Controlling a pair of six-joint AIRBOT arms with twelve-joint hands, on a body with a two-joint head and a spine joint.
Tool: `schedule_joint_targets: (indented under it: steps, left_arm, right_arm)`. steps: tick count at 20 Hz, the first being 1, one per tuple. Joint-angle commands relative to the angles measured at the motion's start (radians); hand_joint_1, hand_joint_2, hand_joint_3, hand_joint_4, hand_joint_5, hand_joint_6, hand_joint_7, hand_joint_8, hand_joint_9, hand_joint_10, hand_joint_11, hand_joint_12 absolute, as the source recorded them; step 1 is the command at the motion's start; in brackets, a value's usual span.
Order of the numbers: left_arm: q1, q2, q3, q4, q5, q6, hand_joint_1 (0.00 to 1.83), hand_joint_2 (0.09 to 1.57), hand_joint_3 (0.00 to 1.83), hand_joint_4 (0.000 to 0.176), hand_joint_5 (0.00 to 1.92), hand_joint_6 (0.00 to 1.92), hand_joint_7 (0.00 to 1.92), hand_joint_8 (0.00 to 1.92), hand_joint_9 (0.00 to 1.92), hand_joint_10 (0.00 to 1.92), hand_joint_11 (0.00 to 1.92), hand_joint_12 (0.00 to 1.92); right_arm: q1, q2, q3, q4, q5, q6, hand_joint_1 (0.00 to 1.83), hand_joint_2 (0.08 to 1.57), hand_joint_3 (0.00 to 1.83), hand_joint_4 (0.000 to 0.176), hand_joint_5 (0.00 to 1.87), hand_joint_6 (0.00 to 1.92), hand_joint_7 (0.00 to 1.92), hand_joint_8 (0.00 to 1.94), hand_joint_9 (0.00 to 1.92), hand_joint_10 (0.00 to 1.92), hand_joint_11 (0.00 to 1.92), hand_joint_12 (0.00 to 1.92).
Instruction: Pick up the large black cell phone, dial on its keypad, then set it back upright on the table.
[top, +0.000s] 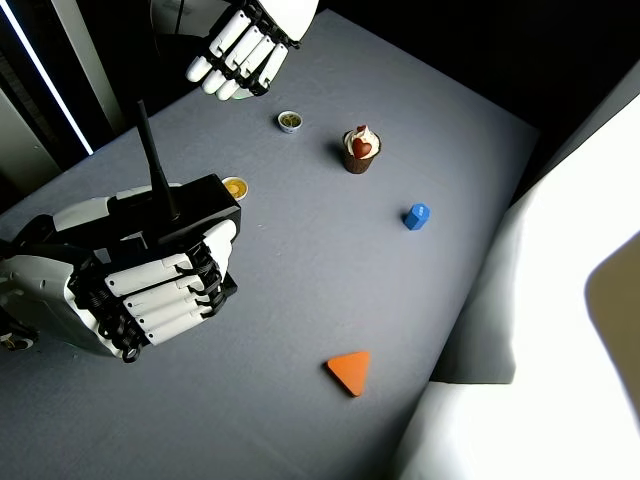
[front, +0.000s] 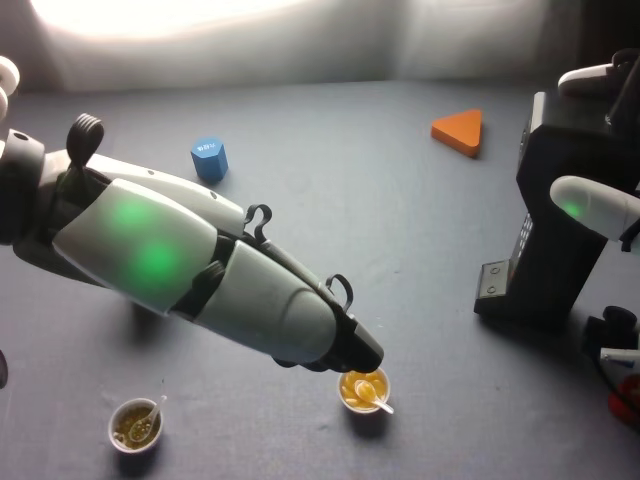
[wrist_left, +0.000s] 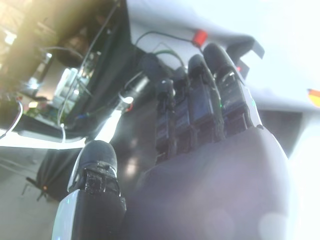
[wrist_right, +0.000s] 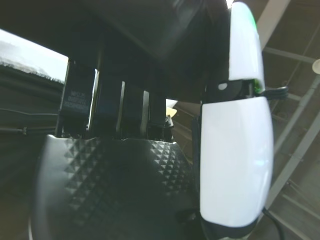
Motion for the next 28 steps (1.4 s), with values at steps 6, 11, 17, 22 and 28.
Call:
schedule_joint_targets:
  steps: [6, 11, 17, 22, 28]
  left_arm:
    - [-0.029, 0.007, -0.001, -0.072, 0.019, 0.002, 0.06, 1.26, 0.00, 0.000, 0.34, 0.00, 0.28, 0.00, 0.31, 0.00, 0.00, 0.91]
    - [-0.031, 0.007, 0.003, -0.076, 0.030, 0.006, 0.09, 1.25, 0.00, 0.000, 0.38, 0.00, 0.34, 0.00, 0.36, 0.01, 0.00, 0.97]
    - [-0.032, 0.008, 0.004, -0.079, 0.036, 0.006, 0.12, 1.24, 0.00, 0.000, 0.36, 0.00, 0.34, 0.00, 0.34, 0.01, 0.00, 0.96]
    - [-0.034, 0.008, 0.006, -0.079, 0.041, 0.006, 0.10, 1.24, 0.00, 0.000, 0.35, 0.00, 0.34, 0.01, 0.35, 0.01, 0.00, 0.96]
    - [-0.035, 0.008, 0.006, -0.080, 0.044, 0.004, 0.08, 1.24, 0.00, 0.000, 0.36, 0.00, 0.35, 0.00, 0.35, 0.00, 0.00, 0.94]
  right_arm:
    - [-0.003, 0.011, 0.005, -0.020, 0.127, 0.009, 1.20, 1.06, 0.00, 0.000, 0.78, 0.38, 0.77, 0.13, 0.70, 0.44, 0.46, 1.22]
    - [-0.005, 0.012, 0.005, -0.020, 0.127, 0.009, 0.96, 1.05, 0.00, 0.000, 0.54, 0.00, 0.50, 0.00, 0.42, 0.00, 0.01, 1.12]
    - [-0.007, 0.012, 0.005, -0.020, 0.127, 0.008, 0.46, 0.94, 0.00, 0.051, 0.03, 0.00, 0.00, 0.00, 0.00, 0.00, 0.00, 0.00]
    - [-0.008, 0.012, 0.005, -0.020, 0.127, 0.006, 0.26, 0.82, 0.00, 0.075, 0.00, 0.00, 0.00, 0.00, 0.00, 0.00, 0.00, 0.00]
    - [-0.010, 0.011, 0.007, -0.020, 0.127, 0.005, 0.25, 0.83, 0.00, 0.075, 0.00, 0.00, 0.00, 0.00, 0.00, 0.00, 0.00, 0.00]
